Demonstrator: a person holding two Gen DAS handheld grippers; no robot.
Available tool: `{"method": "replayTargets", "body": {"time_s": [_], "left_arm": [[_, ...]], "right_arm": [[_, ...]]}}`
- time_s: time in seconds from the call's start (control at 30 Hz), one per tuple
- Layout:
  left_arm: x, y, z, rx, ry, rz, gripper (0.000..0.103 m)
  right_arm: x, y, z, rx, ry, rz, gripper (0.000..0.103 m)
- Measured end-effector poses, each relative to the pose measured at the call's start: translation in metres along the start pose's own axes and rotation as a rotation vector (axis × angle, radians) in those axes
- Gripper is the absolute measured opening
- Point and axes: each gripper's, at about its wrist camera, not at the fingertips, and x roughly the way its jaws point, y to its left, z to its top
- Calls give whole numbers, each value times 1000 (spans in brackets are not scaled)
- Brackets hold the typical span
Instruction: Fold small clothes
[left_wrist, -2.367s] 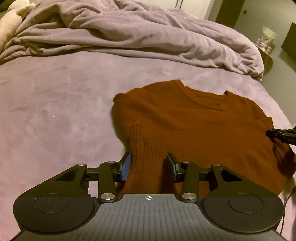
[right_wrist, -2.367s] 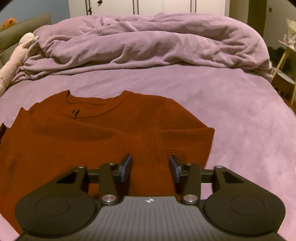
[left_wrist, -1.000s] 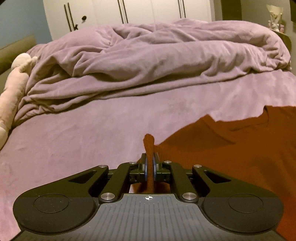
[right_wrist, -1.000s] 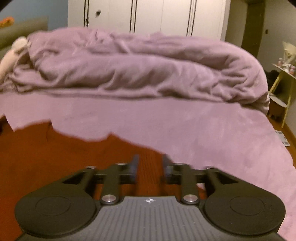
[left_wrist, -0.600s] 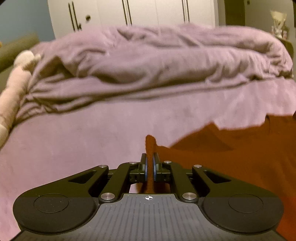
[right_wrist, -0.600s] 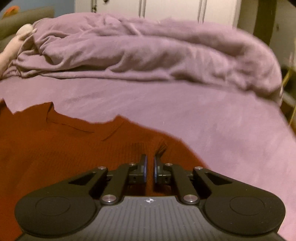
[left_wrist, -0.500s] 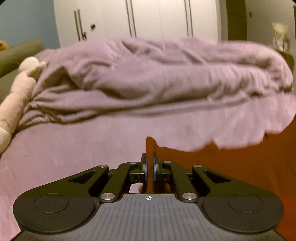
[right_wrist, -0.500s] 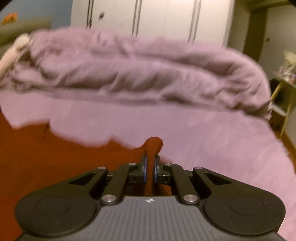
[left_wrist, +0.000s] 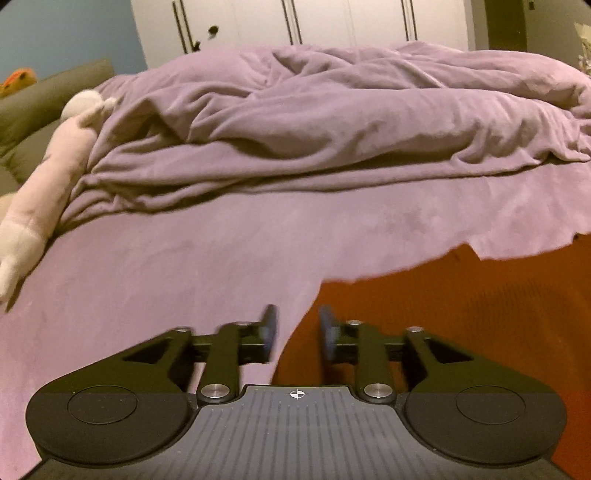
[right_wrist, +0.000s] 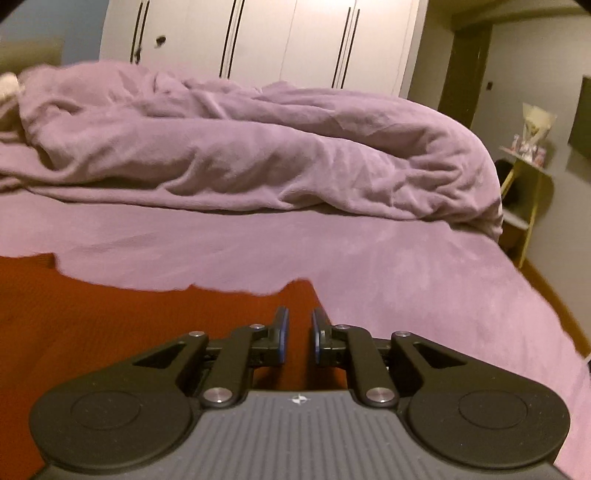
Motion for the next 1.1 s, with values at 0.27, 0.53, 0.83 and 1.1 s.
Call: {"method": "replayTargets", "body": {"time_s": [0.27, 0.53, 0.83, 1.1], "left_arm": [[-69, -7, -46, -44, 76, -135, 55], [-68, -32, -71, 51, 21, -32, 67], [-60, 44, -86, -223, 152, 20, 78], [-75, 84, -93, -379, 233, -105, 76]], "right_arm": [[-83, 25, -53, 70, 78, 418, 19], [-102, 21, -82, -11, 18, 278, 28], [-122, -42, -92, 14, 64, -11, 28], [-156, -25, -90, 10, 37, 54, 34]]}}
